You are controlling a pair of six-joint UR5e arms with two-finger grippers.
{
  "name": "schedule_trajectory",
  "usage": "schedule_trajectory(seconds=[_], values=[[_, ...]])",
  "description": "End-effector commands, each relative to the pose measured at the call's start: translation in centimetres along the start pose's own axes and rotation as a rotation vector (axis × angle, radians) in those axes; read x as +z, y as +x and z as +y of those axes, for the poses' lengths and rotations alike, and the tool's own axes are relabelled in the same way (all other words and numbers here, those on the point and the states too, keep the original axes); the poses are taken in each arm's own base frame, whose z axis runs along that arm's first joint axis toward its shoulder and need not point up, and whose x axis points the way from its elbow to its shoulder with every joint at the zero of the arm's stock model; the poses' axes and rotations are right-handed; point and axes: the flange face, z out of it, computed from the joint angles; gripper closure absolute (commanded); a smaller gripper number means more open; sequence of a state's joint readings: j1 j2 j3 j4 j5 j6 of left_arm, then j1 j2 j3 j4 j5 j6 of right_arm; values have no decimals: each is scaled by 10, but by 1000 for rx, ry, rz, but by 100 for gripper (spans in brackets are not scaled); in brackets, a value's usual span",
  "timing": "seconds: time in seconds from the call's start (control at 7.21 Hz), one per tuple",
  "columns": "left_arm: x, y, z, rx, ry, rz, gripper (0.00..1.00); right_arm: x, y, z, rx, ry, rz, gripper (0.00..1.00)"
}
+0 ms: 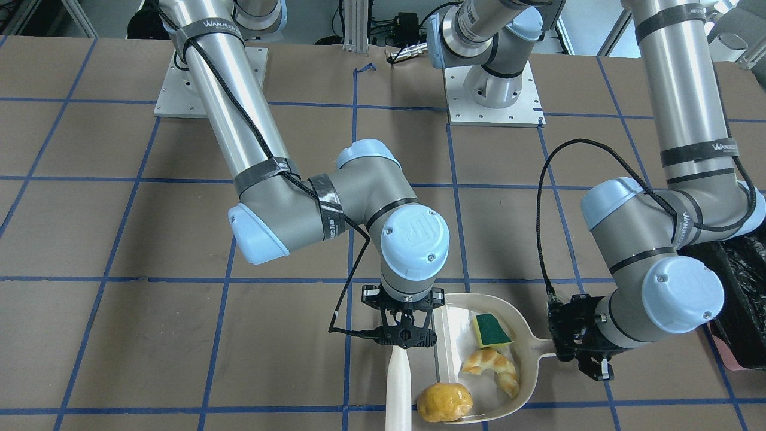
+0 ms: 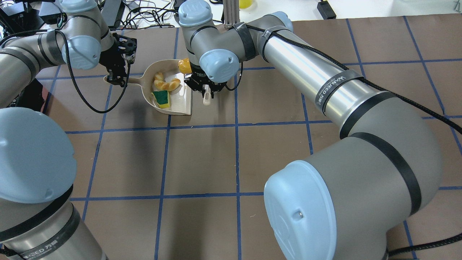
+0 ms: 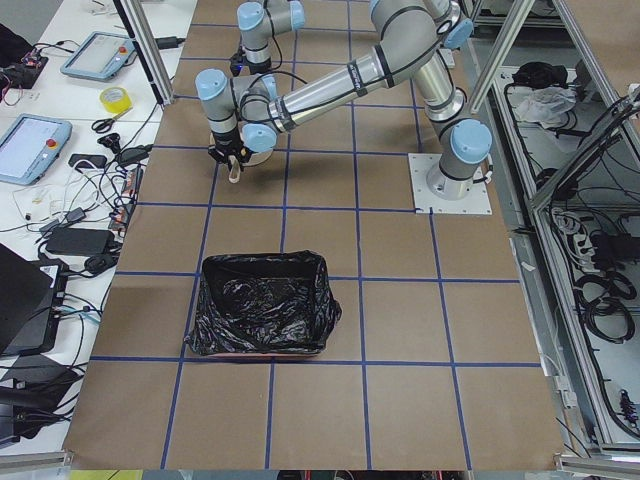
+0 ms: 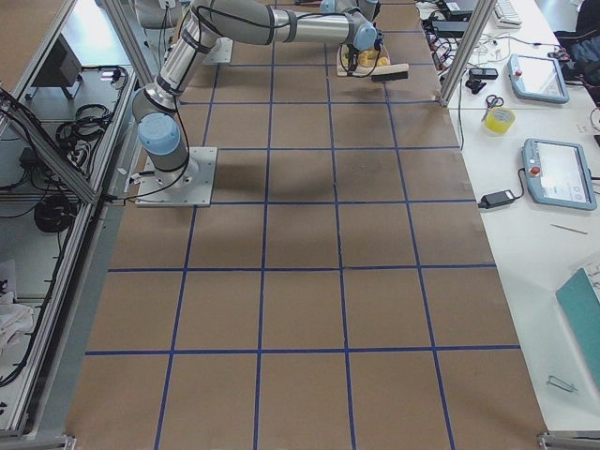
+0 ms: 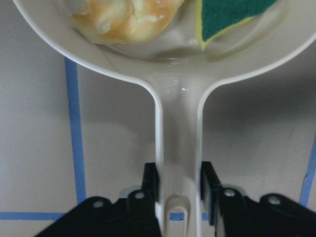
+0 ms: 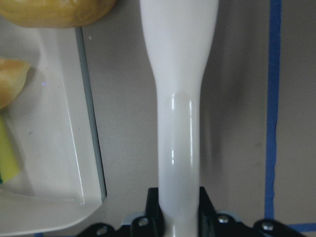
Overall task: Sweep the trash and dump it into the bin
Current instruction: 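Sweep the bread, potato and sponge into the dustpan with the brush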
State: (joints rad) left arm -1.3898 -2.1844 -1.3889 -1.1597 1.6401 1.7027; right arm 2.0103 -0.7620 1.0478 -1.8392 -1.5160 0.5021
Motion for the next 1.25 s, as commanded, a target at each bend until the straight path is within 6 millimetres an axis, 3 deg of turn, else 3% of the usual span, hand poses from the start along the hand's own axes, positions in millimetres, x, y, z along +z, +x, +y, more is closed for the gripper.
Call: schedule_trajectory(seconds=[0.0, 0.55, 1.11], values=[[0, 0, 0, 0, -1, -1, 91, 16, -7, -15, -3, 21, -19, 100], [0, 0, 0, 0, 3, -1, 91, 38, -9, -22, 7, 10, -18, 100], [-1, 0, -1, 2, 8, -2, 91, 35, -29, -7, 38, -39, -103, 100]])
